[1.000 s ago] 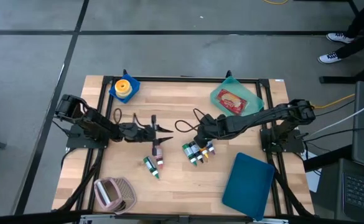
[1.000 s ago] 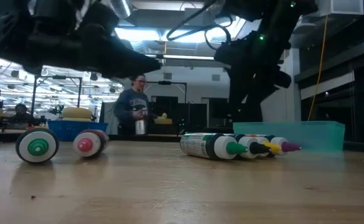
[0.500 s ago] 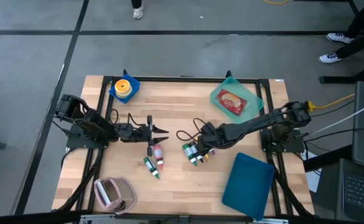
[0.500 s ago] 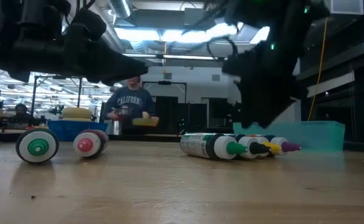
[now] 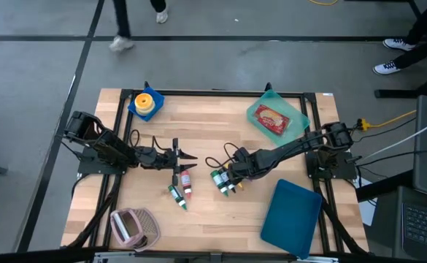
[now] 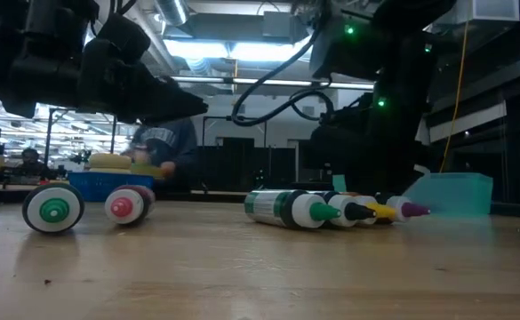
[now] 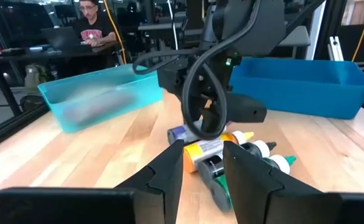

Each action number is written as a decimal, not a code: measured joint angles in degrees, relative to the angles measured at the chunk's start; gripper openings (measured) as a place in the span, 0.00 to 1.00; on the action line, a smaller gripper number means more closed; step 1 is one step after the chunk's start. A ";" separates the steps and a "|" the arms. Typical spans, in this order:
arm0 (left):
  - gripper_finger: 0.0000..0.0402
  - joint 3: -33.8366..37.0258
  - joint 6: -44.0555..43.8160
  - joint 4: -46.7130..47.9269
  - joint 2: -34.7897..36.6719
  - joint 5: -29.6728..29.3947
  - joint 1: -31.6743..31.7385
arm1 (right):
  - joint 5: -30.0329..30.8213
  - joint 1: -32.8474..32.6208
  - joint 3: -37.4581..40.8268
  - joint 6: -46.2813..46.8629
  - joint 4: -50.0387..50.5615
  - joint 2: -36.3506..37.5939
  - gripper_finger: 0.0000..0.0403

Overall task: Pick & Place Food Item
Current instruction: Put the purple food coloring bottle into the bottom blue bin

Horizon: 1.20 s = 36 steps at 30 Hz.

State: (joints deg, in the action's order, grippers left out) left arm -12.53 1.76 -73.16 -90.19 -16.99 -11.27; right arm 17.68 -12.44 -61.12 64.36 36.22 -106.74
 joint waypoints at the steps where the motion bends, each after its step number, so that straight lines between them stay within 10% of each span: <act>1: 0.27 0.00 -0.02 0.15 0.00 0.00 0.00 | 0.37 -0.03 0.00 0.04 -0.12 0.00 0.43; 5: 0.27 0.00 -0.05 0.19 0.00 0.06 0.00 | 2.03 -0.03 0.02 0.11 -0.63 0.20 0.22; 22: 0.27 -0.04 0.46 1.35 -0.02 0.38 0.00 | -3.45 -5.12 0.13 -5.57 1.83 18.91 0.22; 36: 0.27 -0.04 -0.52 1.40 -0.02 0.57 0.00 | -9.46 -27.31 0.07 18.52 20.20 23.02 0.22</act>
State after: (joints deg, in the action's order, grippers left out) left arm -12.58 1.24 -71.76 -90.21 -16.43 -11.27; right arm 8.21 -39.75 -61.06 82.87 56.43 -83.72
